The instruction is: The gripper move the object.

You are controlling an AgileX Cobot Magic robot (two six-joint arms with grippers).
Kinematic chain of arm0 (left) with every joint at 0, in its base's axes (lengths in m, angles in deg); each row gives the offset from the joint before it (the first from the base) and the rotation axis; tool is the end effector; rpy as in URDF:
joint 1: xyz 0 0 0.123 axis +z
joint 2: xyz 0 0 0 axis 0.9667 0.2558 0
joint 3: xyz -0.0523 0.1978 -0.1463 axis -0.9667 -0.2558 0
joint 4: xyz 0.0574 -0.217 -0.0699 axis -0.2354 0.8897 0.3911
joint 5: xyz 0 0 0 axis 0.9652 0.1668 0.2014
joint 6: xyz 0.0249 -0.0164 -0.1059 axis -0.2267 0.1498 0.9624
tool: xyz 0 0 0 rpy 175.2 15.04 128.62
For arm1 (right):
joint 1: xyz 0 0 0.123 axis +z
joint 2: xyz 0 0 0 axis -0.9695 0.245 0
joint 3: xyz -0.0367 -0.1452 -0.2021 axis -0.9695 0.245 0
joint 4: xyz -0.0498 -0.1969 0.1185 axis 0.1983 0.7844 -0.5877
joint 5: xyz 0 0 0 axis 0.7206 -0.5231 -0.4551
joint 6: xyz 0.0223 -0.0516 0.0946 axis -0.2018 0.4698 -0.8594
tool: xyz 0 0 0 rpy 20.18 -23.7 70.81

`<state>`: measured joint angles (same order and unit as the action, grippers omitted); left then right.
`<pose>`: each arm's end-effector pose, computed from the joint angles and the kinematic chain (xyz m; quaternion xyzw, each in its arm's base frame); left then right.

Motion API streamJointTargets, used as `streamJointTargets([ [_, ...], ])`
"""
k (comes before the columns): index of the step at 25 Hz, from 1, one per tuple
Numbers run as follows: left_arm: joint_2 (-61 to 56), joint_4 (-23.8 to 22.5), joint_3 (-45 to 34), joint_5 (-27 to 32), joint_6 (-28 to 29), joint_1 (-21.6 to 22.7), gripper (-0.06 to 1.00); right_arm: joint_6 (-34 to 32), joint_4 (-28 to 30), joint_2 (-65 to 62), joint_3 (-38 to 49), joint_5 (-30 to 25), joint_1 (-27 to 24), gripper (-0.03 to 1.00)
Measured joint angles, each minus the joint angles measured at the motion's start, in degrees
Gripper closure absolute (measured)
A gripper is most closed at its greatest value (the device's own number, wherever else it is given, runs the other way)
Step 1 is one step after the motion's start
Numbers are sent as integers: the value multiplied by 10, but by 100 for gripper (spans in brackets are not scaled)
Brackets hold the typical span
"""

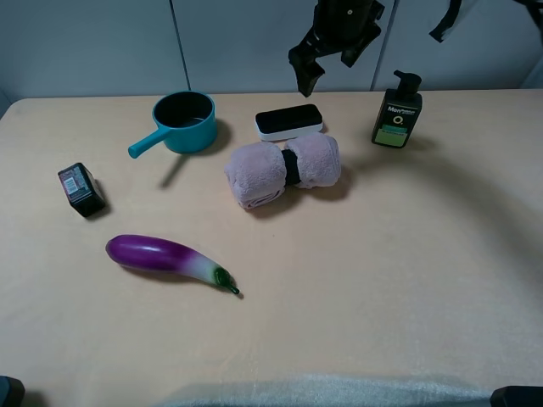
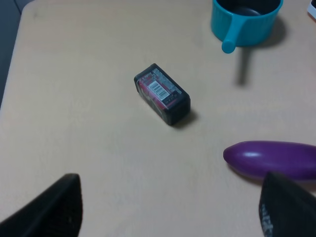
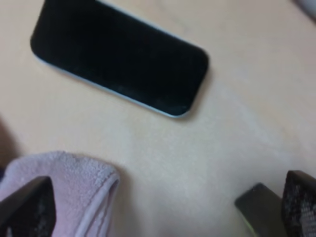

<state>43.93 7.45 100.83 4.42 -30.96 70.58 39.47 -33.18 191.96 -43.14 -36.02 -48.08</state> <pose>0.0313 0.0061 0.2610 0.0355 0.8477 0.0260 0.5286 0.4018 0.2092 0.1875 -0.3607 0.9227 0.0065 0.1361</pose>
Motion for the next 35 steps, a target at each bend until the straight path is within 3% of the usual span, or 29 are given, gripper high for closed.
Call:
streamJointTargets([
  [7, 0, 0, 0, 0, 0, 0, 15, -66, 1, -70, 2, -2, -21, 27],
  [12, 0, 0, 0, 0, 0, 0, 15, -91, 7, -127, 52, -2, -55, 27],
  [26, 0, 0, 0, 0, 0, 0, 15, -101, 5, -378, 356, 10, -209, 27],
  [35, 0, 0, 0, 0, 0, 0, 15, -101, -26, -602, 594, 99, -329, 27],
])
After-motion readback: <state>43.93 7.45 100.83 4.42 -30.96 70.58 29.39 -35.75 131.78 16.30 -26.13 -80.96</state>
